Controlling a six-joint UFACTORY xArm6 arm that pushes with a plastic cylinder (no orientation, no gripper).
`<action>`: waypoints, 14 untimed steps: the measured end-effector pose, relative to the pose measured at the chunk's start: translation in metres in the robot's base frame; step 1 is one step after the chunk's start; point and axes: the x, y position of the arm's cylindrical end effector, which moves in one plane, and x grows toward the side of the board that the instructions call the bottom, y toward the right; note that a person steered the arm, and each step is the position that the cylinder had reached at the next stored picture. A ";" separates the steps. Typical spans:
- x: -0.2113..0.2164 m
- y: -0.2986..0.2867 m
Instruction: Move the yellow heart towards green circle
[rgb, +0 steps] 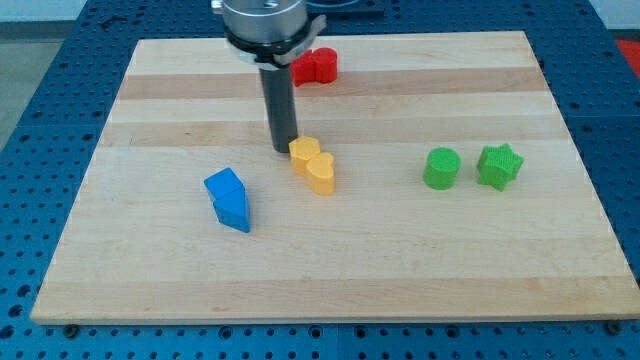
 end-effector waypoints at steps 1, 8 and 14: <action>0.001 0.007; 0.083 0.061; 0.095 0.096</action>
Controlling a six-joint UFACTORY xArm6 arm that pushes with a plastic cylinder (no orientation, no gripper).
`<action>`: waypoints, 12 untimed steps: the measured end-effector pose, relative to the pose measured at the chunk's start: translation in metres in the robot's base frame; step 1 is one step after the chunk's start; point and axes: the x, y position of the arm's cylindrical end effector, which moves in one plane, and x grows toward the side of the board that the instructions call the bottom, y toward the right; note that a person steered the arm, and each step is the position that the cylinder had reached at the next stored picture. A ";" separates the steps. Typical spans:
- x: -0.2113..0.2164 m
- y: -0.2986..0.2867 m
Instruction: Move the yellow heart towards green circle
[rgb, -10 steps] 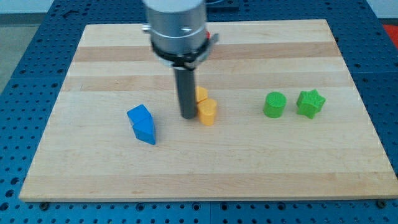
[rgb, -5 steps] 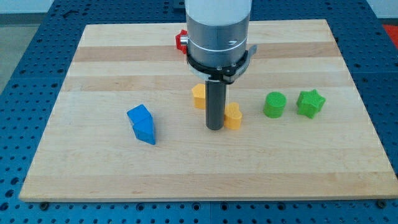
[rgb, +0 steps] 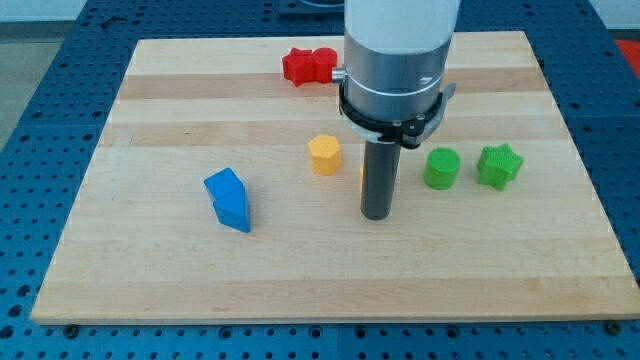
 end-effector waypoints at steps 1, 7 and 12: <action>-0.001 0.007; -0.015 -0.015; -0.042 -0.044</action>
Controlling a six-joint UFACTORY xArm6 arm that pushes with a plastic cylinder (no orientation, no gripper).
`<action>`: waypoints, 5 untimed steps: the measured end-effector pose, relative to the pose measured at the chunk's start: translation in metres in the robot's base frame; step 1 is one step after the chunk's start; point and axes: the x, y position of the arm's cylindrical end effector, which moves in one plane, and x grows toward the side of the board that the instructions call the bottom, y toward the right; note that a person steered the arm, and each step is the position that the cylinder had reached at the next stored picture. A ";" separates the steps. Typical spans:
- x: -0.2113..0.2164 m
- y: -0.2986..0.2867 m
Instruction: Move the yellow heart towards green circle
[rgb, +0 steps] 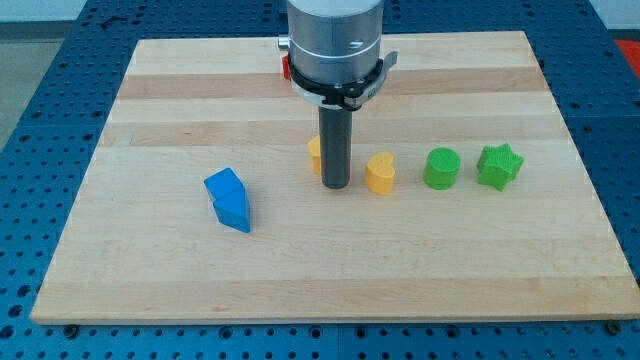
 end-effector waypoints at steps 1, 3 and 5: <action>0.000 0.017; 0.000 0.039; -0.013 0.039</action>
